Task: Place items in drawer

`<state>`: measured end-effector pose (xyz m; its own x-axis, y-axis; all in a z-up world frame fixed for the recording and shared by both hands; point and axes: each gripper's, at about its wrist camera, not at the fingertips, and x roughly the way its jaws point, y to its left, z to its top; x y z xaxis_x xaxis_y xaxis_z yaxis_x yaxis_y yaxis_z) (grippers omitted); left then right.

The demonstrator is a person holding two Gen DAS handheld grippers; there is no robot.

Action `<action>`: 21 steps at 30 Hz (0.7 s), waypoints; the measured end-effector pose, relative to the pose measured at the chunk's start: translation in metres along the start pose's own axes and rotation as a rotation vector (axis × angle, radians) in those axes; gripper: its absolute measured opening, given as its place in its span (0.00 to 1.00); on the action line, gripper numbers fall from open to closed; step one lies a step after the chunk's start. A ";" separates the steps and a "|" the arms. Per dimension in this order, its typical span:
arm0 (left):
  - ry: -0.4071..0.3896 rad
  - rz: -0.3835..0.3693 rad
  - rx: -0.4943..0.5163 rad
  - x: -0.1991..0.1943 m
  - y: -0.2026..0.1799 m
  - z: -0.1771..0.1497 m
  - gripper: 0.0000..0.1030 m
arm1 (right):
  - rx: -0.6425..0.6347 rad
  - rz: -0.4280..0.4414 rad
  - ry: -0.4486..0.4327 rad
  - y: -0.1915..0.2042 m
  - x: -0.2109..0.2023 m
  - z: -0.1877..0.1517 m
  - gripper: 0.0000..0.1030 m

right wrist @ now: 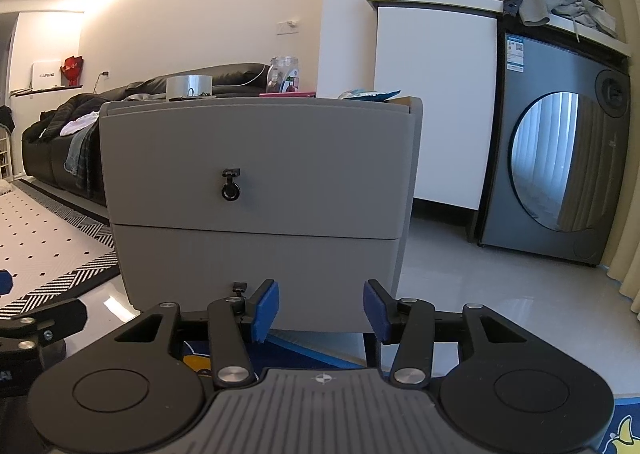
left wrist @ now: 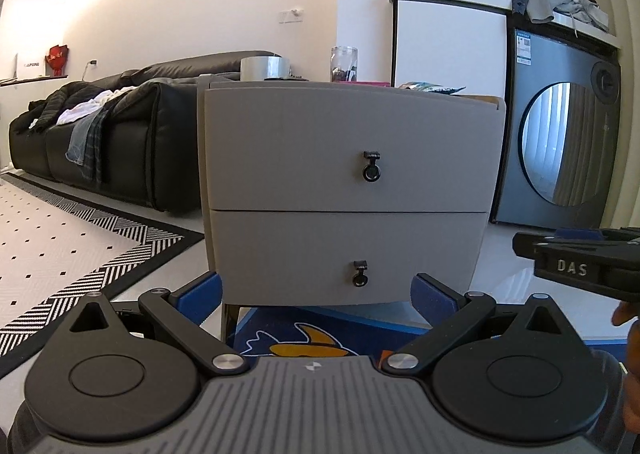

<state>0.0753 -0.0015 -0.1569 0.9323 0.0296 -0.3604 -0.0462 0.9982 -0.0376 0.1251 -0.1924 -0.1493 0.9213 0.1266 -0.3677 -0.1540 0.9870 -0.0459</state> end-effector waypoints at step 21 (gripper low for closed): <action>0.067 0.049 0.061 0.029 -0.027 0.024 1.00 | -0.029 0.000 -0.047 -0.001 -0.010 0.009 0.54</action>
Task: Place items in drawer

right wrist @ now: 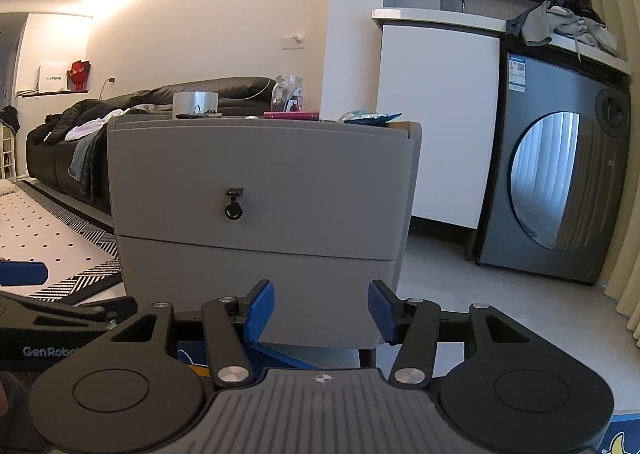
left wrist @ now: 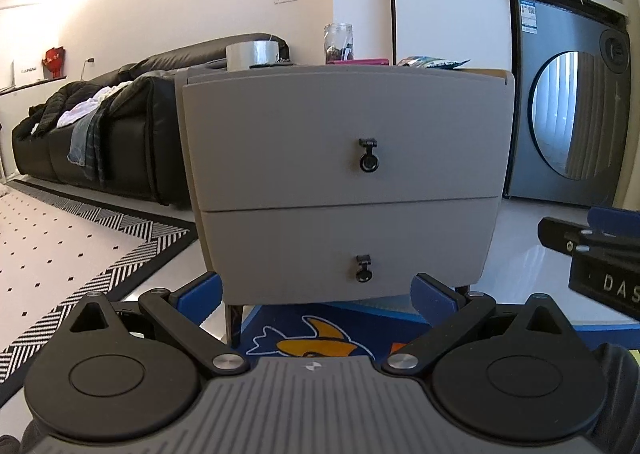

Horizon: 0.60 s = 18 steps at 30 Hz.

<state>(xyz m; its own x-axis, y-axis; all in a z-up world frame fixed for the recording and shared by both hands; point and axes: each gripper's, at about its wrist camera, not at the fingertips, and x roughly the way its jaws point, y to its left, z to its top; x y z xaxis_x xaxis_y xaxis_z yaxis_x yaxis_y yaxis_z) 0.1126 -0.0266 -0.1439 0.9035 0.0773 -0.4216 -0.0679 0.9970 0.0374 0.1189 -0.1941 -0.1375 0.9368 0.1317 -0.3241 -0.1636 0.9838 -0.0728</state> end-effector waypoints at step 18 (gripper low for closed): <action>0.020 0.034 -0.011 0.006 -0.003 -0.003 1.00 | -0.028 -0.013 0.051 0.006 0.007 -0.012 0.54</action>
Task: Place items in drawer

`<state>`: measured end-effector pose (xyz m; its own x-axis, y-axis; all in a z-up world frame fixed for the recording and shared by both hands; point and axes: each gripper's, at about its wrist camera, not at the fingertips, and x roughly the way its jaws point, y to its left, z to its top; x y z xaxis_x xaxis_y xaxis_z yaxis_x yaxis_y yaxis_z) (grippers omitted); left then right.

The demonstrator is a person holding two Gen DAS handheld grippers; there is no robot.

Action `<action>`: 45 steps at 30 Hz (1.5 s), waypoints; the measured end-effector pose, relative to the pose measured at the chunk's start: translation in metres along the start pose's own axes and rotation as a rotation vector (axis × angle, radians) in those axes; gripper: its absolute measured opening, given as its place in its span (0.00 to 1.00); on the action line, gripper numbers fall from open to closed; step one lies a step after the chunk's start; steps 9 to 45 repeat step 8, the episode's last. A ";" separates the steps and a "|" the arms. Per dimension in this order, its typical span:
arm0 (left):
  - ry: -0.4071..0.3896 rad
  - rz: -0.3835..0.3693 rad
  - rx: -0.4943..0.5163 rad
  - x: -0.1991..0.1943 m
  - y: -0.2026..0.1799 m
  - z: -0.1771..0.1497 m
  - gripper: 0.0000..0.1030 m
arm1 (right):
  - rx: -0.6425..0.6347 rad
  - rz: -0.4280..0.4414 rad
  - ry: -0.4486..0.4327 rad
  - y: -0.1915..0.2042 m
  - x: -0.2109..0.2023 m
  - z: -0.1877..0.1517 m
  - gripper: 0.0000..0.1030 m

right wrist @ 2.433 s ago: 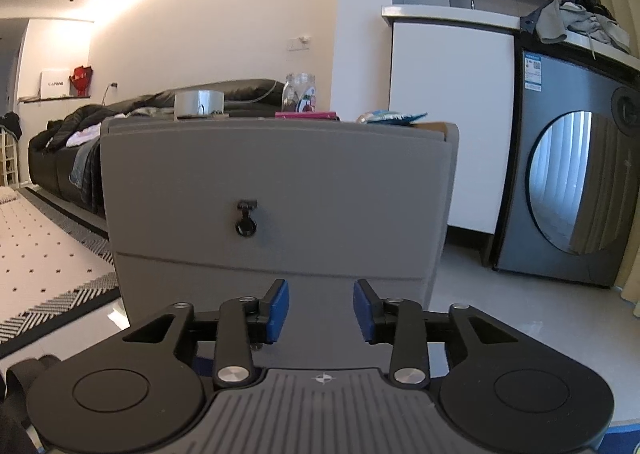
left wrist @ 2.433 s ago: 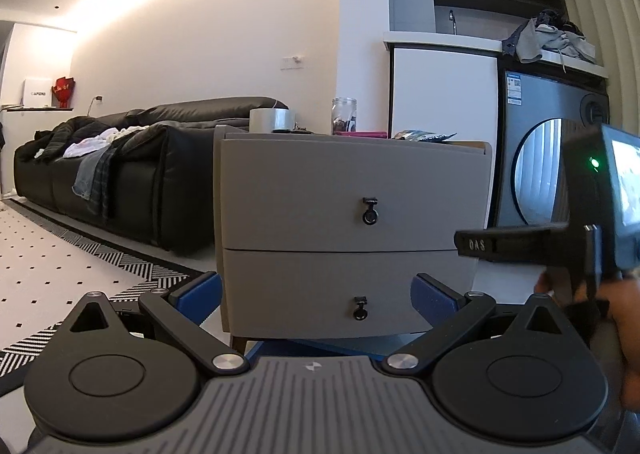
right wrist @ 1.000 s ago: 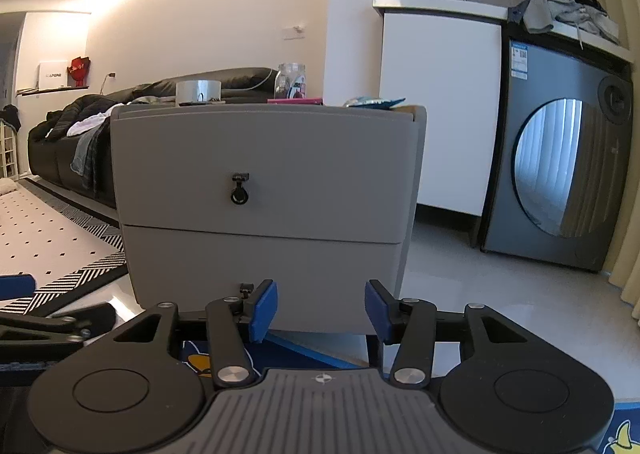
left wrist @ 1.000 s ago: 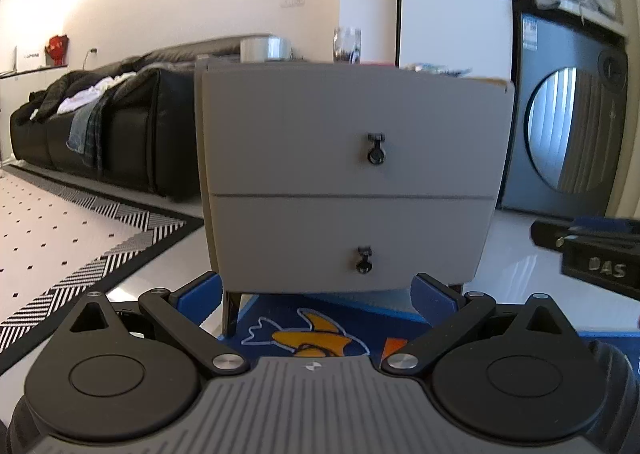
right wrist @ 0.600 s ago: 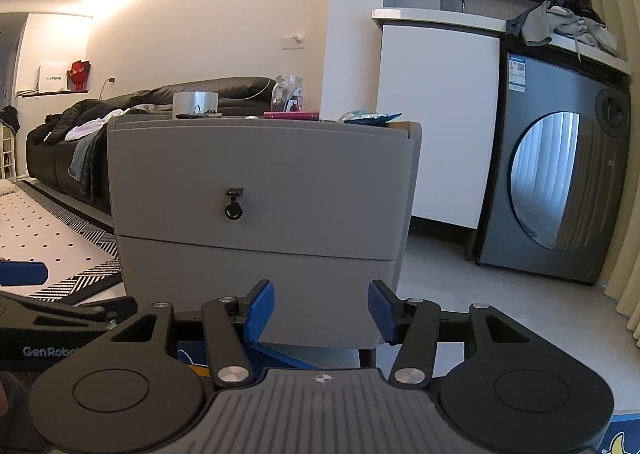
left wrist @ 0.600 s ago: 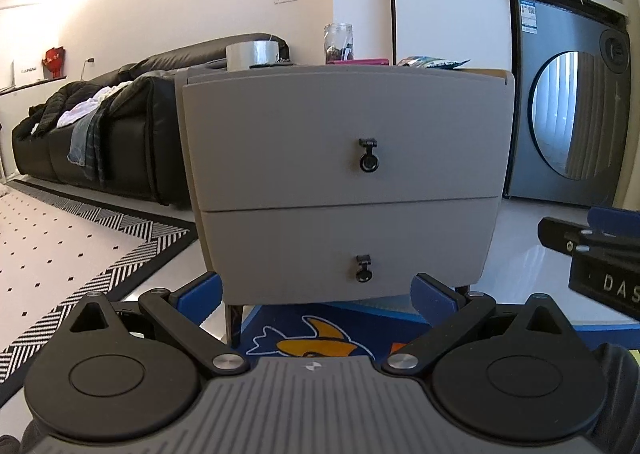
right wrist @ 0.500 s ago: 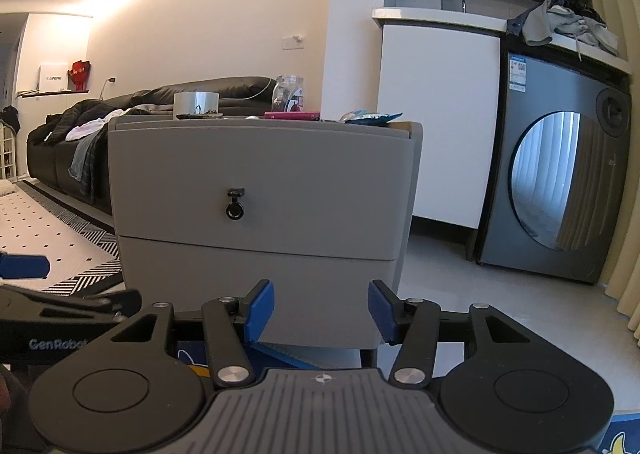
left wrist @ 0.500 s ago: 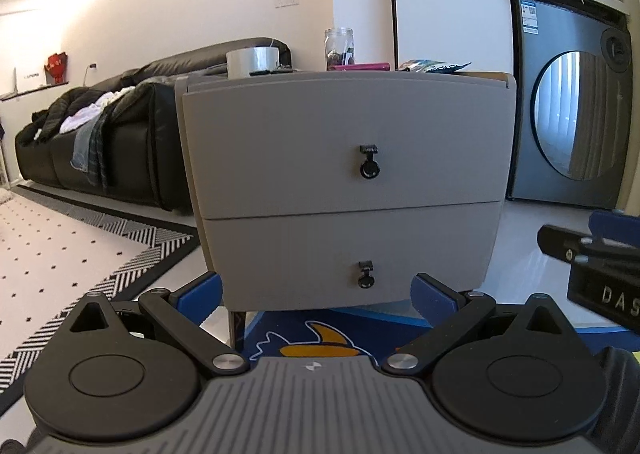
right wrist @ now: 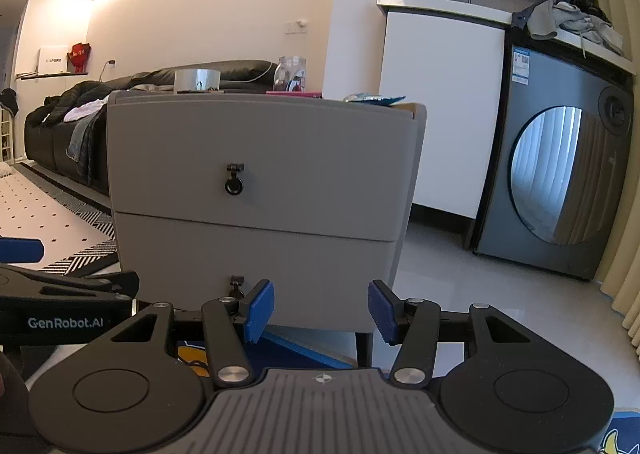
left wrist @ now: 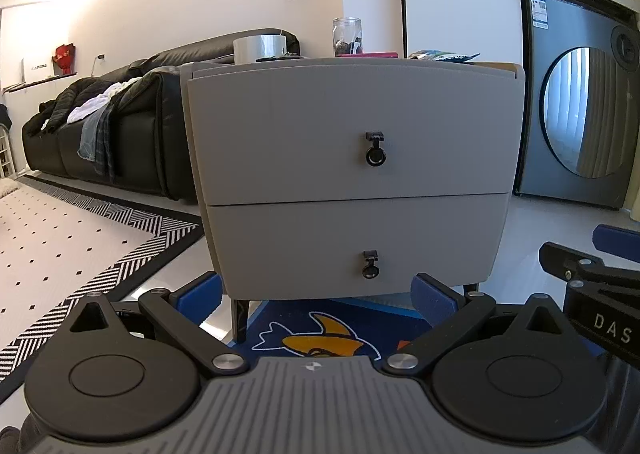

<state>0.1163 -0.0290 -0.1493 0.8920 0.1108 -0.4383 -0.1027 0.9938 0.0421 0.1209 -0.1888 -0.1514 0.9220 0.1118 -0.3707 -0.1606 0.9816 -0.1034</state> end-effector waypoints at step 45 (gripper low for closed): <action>0.008 0.002 0.006 0.003 -0.001 -0.003 1.00 | -0.005 0.003 0.011 0.004 0.002 -0.003 0.54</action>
